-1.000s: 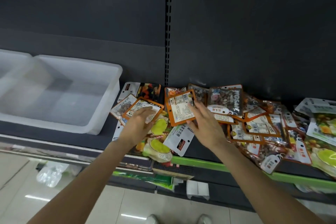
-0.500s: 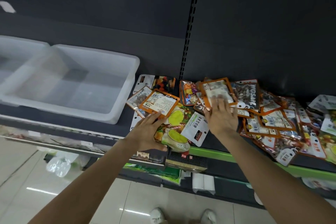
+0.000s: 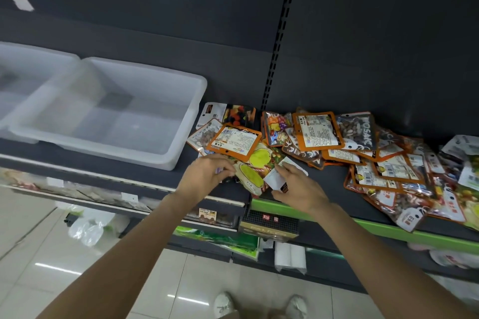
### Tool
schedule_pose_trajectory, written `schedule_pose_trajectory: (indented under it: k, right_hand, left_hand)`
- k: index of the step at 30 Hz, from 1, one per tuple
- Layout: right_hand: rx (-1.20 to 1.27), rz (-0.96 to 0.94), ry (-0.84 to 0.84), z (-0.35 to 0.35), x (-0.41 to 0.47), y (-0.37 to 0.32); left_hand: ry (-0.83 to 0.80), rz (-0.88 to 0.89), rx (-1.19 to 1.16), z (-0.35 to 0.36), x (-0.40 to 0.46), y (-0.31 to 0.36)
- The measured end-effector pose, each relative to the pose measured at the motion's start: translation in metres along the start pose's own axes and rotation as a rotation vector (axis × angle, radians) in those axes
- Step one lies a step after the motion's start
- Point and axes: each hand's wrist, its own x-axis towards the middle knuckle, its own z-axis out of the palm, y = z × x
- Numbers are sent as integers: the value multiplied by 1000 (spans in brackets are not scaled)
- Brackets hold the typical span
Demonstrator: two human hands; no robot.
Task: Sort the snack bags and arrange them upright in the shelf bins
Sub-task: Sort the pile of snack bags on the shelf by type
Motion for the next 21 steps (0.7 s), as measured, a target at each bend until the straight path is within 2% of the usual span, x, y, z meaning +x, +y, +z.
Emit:
schedule_pose_trajectory:
  k: [2,7,11,15,21]
  right_hand:
    - [-58,-26,87,-10,-4,-4]
    - [-126,-59,429,-41,-15,-10]
    - [118,16,638,-81,-23,6]
    - [333,105,717,-115,-36,41]
    - [467,191,861,-146,-87,134]
  left_hand:
    - [52,-44,-77,-8,3,5]
    - [216,-134,-165,-26,23,31]
    - [214,-84,-163,-36,49,65]
    - [188,25,-67,-31,75,110]
    - [150,148,-106,13,113,201]
